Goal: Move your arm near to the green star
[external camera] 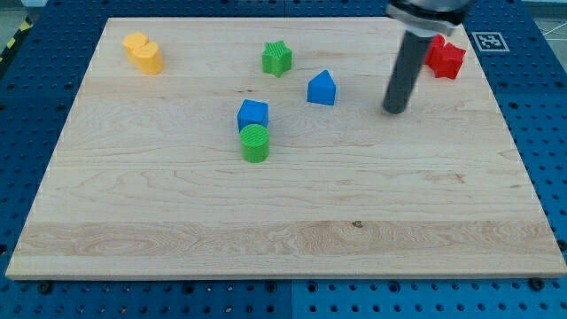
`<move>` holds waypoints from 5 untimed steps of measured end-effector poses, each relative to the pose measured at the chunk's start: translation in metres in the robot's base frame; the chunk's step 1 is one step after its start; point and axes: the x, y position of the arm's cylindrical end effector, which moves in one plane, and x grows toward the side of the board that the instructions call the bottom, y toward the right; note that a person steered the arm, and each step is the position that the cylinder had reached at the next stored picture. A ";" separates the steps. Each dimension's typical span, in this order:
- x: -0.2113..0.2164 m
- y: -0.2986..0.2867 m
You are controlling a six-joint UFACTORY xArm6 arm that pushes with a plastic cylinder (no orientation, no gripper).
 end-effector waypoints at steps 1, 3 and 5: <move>0.002 -0.016; -0.070 -0.021; -0.089 -0.079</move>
